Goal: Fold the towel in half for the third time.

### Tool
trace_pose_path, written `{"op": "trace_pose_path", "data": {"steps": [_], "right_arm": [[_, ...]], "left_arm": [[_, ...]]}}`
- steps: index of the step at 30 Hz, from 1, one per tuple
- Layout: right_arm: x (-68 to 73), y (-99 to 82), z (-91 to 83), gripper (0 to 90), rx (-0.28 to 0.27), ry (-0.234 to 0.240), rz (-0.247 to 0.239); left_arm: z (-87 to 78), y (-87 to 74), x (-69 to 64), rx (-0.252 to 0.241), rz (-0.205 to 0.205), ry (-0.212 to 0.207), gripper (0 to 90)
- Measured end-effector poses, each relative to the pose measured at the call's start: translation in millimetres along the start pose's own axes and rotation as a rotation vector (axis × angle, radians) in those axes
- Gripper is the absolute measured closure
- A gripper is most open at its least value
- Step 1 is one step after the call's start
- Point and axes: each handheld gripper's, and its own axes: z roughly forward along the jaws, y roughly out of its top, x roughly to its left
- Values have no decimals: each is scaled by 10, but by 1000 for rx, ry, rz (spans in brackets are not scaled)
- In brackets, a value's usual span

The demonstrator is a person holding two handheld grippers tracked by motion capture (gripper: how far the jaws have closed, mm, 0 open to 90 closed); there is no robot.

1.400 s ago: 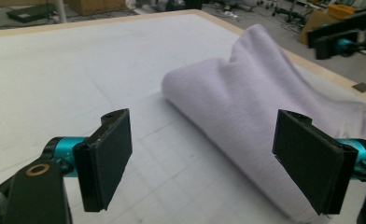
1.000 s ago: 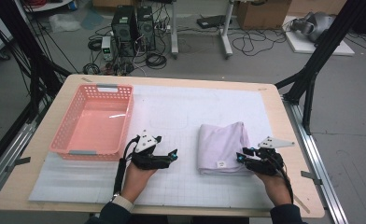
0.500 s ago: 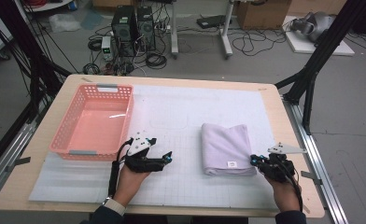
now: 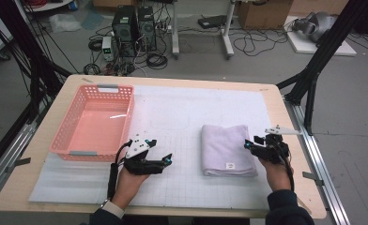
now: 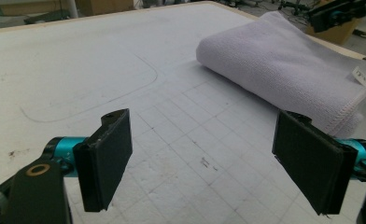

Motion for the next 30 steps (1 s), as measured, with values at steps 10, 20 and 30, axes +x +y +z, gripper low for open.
{"op": "trace_pose_path", "data": {"steps": [10, 20, 30], "right_arm": [[-47, 69, 355, 814, 90, 77, 71], [-90, 18, 187, 837, 122, -95, -23], [-65, -74, 105, 586, 52, -162, -52]], "left_arm": [[18, -16, -22, 1, 0, -16, 204], [1, -25, 1, -4, -13, 2, 204], [-2, -28, -8, -1, -13, -1, 204]]}}
